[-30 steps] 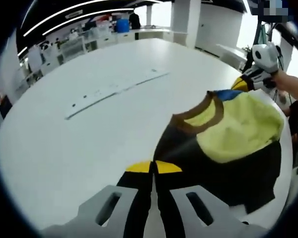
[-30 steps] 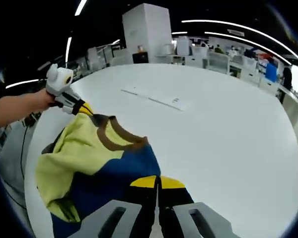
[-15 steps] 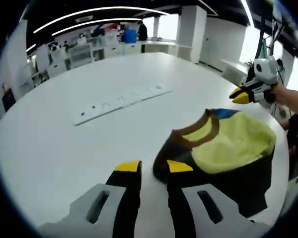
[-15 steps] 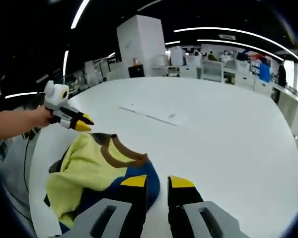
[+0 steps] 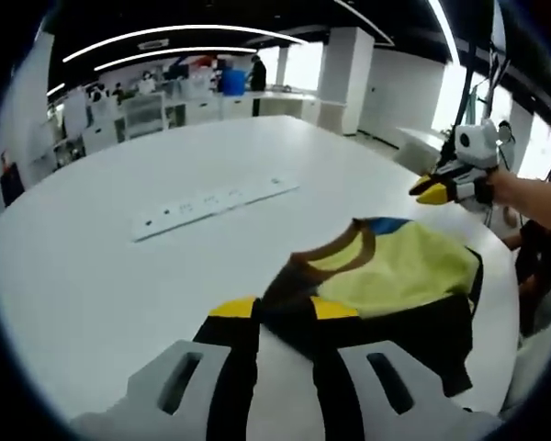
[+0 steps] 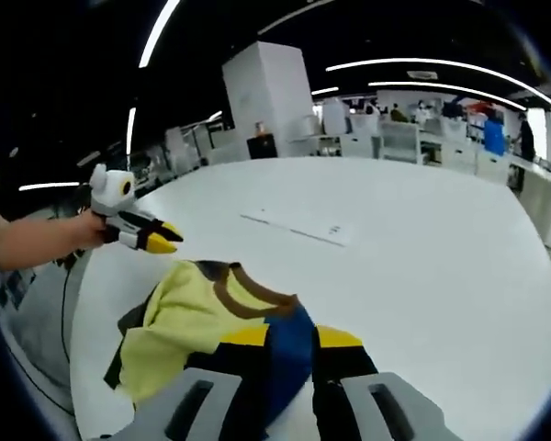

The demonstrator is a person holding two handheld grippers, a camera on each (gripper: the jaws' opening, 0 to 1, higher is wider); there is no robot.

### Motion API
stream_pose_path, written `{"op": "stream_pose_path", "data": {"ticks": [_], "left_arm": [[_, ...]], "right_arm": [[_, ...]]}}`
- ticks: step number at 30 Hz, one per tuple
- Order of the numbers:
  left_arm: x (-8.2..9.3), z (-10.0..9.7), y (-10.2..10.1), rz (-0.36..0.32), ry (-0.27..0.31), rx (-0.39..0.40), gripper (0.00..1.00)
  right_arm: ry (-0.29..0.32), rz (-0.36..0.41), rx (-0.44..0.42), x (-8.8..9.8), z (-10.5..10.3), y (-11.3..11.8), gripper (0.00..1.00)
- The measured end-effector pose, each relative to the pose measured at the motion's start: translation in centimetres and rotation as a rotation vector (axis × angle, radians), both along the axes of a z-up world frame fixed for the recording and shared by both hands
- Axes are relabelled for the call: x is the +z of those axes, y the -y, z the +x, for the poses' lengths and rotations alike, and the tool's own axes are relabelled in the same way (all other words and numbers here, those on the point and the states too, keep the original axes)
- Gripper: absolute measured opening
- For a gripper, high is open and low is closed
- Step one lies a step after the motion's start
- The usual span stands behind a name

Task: Fold the garment on the visible template until the final outline fits inside the template.

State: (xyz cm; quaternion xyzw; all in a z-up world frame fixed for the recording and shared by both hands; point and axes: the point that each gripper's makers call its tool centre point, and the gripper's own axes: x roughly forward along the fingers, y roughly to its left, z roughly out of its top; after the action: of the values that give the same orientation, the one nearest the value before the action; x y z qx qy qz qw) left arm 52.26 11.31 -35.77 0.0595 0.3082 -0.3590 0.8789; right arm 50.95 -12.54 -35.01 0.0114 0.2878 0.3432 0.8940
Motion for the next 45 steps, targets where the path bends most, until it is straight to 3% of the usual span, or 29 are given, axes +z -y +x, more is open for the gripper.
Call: {"op": "stream_pose_path", "data": {"ticks": [13,31,41,45], "left_arm": [[0.5,-2.4,0.9,-0.016,0.007,-0.035,0.16],[0.2,-6.3,4.7,-0.034,0.012,-0.17,0.17],[-0.1,-7.6,6.3,-0.011,0.023,-0.254,0.17],[-0.2,-8.1,7.0,0.031,0.053,-0.312,0.18]], "right_arm": [[-0.01,0.021,-0.008,0.4,-2.0,0.4,0.06],[-0.043,0.001,0.013,-0.6,-4.4,0.3,0.06],[-0.068,-0.009,0.017,-1.3,-5.2,0.4,0.06],[-0.079,-0.009,0.019,-1.6,-5.6,0.3,0.06]]}}
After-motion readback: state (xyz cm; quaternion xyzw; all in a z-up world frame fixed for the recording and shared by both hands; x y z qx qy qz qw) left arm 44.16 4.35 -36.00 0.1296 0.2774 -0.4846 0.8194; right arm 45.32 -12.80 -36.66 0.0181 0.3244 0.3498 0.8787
